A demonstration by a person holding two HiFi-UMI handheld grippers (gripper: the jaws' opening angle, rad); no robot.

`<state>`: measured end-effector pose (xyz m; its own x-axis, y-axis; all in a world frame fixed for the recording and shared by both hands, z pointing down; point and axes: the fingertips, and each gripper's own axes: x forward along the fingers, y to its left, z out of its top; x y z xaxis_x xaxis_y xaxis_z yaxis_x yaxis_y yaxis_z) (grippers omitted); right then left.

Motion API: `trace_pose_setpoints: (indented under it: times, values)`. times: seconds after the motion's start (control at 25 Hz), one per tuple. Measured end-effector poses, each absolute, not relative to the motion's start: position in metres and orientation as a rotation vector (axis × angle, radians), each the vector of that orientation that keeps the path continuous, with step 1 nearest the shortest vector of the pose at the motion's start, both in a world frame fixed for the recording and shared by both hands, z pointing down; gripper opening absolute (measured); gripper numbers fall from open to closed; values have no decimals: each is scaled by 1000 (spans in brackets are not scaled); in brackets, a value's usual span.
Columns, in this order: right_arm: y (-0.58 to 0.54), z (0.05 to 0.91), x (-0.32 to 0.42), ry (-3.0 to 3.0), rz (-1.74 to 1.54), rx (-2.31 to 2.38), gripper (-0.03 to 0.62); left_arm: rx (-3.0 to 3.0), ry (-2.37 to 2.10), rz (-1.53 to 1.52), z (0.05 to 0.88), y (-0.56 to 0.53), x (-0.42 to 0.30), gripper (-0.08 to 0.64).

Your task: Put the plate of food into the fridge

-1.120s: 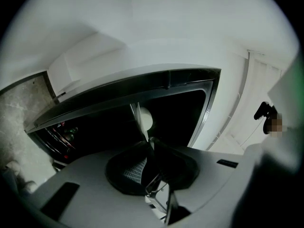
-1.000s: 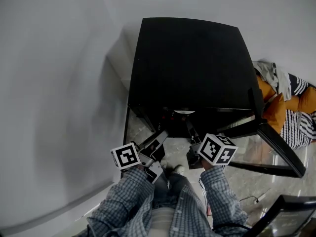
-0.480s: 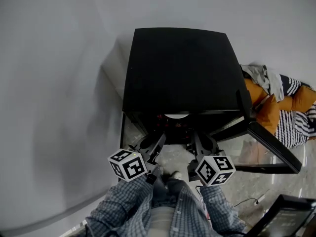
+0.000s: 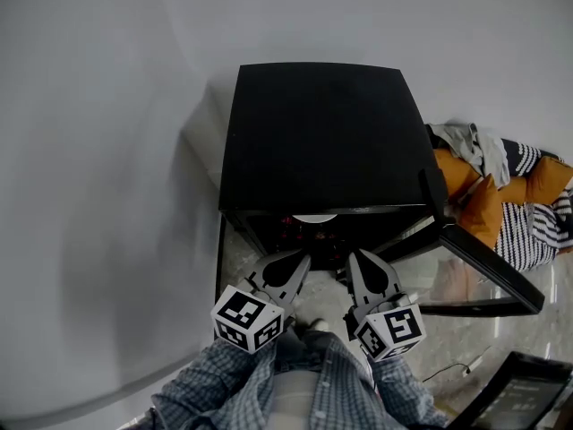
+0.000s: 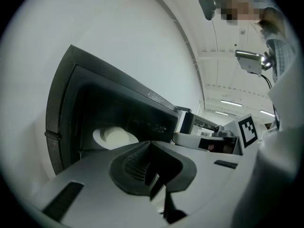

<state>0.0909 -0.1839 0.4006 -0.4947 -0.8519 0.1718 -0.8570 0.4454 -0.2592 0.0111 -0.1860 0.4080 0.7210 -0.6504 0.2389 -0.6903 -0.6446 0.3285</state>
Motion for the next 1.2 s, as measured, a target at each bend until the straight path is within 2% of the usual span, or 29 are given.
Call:
trace_pose_setpoints:
  times: [0.36,1.2]
  values:
    - [-178,399,92,-2688,512,1587,6,2582,-1060,214,411,-179,16,6]
    - [-176,398,92,-2689,512,1589,6,2554,-1060,178,411,-180,14,6]
